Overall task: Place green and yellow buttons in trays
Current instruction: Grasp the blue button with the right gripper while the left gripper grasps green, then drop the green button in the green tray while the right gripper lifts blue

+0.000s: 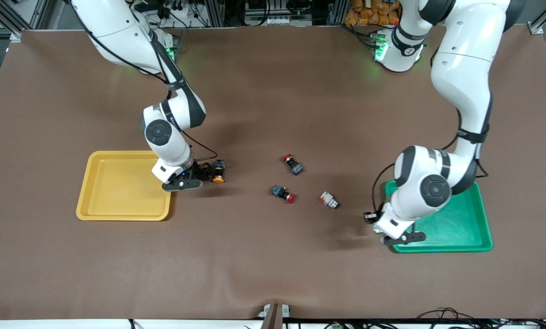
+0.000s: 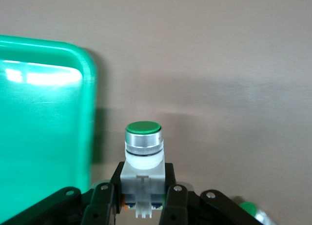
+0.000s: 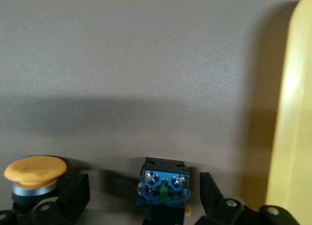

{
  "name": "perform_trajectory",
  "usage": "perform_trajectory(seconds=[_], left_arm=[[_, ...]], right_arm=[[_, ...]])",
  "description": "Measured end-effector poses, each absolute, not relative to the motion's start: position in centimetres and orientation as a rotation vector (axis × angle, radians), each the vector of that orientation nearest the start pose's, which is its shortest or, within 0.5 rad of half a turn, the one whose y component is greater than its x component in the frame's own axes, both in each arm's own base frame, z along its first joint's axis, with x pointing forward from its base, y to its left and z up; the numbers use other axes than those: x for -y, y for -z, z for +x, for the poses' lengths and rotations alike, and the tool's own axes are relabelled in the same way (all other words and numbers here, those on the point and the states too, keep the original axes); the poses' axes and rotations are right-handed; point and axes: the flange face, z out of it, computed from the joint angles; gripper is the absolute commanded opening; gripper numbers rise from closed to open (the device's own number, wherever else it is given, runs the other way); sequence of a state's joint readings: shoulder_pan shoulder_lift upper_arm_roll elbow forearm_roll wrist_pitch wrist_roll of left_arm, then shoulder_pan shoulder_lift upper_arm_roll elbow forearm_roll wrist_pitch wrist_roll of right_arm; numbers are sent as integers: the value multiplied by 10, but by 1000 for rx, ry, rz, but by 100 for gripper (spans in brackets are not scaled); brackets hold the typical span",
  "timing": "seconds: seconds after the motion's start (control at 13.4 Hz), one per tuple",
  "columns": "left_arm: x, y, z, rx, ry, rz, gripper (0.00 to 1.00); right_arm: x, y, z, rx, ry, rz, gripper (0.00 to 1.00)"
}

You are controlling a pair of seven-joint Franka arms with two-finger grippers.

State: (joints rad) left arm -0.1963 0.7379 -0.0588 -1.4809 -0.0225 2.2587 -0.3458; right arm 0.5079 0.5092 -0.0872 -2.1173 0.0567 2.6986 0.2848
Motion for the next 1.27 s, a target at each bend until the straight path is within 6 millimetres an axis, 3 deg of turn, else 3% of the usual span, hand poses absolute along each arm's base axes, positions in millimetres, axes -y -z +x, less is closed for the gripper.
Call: perform_trajectory(seconds=[0.07,0.15,0.3,0.6,0.67,0.74,1.12,1.19,1.27], left_arm=[[166,-243,700,182,4,-3191,0],[153,-243,701,158,-28,-3178,0],[130,-240,701,114,-87,-3152,0],[112,-234,698,49,-158,-3108,4],[108,-230,696,-1,-185,-3098,11],[104,-227,693,-37,-218,-3093,32],[97,-210,682,-65,-312,-3075,36],[97,-206,680,-66,-325,-3073,40],[97,-202,678,-67,-337,-3070,59]], right_arm=[[-237,-173,532,156,120,-3125,99],[-237,-172,532,156,119,-3125,77],[-236,-172,532,156,120,-3125,2],[-235,-176,534,151,134,-3123,0],[-235,-176,534,149,133,-3124,0],[-235,-177,534,149,133,-3124,0],[-231,-180,536,138,131,-3125,0],[-228,-186,539,131,124,-3126,0],[-225,-197,541,127,113,-3126,0]])
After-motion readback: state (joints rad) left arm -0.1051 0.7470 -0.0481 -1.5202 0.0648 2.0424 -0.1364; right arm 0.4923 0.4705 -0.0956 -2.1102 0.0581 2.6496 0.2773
